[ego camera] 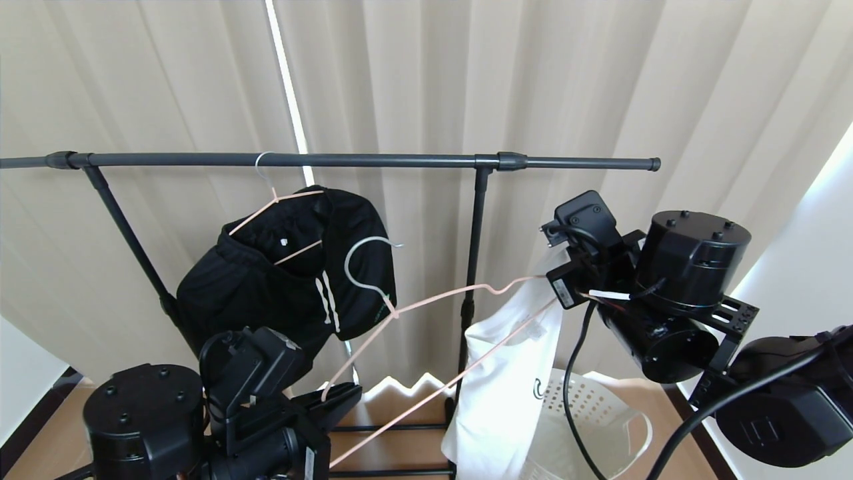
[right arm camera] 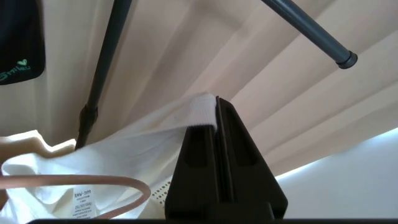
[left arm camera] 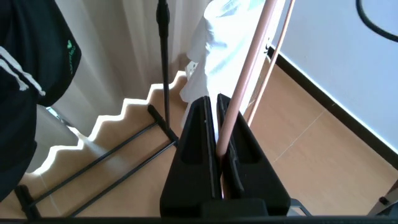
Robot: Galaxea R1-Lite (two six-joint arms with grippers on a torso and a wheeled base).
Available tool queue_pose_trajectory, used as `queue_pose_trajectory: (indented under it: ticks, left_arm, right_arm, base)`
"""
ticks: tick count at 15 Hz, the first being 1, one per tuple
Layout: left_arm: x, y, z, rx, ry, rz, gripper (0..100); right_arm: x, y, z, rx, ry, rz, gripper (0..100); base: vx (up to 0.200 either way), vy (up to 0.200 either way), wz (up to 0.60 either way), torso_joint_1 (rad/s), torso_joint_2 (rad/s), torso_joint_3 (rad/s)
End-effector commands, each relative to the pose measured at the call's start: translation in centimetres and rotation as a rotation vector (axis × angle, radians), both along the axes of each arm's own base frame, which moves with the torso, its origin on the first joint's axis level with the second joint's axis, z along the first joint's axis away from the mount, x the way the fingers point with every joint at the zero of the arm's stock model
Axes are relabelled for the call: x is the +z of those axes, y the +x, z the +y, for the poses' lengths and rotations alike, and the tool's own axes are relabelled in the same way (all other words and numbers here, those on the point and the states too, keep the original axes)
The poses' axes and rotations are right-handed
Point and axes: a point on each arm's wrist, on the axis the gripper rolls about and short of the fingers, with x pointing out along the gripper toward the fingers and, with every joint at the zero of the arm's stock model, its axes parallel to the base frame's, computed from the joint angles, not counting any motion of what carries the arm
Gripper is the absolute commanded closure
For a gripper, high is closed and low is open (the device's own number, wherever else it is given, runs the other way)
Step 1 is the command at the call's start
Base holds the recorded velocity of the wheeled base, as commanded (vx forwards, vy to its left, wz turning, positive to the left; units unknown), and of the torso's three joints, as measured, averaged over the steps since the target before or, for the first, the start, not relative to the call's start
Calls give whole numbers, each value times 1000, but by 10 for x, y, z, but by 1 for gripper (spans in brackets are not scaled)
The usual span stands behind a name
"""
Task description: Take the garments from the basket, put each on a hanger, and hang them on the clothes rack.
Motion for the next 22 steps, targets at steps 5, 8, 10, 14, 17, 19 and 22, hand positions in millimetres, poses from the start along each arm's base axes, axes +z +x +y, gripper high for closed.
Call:
queue_pose_trajectory:
  ticks: [5, 8, 10, 14, 17, 19, 22]
  left_arm:
    - [-5, 4, -4, 1, 14, 15, 100]
    - [-10, 6, -11, -1, 13, 14, 100]
    - [-11, 9, -14, 26, -6, 1, 100]
    - [-16, 15, -18, 93, -6, -33, 100]
    - [-17, 14, -21, 80, -10, -37, 100]
    - [-18, 15, -22, 80, -8, -35, 100]
    - [-20, 16, -22, 97, -4, -39, 100]
  right_arm:
    - [-1, 0, 4, -3, 10, -16, 100]
    - [-4, 0, 7, 5, 6, -11, 100]
    - [-5, 0, 7, 7, 4, -8, 100]
    - [-5, -1, 7, 7, 2, -6, 100]
    - [-7, -6, 12, 30, -1, -1, 100]
    - [-7, -12, 19, 57, -1, 1, 100]
    - [-8, -27, 33, 107, 5, 5, 100]
  base:
    - [0, 0, 0, 0, 0, 0]
    - [0, 0, 0, 0, 0, 0]
    - [0, 0, 0, 0, 0, 0]
    - [0, 0, 0, 0, 0, 0]
    - [0, 0, 0, 0, 0, 0]
    - [0, 0, 0, 0, 0, 0]
    - [0, 0, 0, 0, 0, 0]
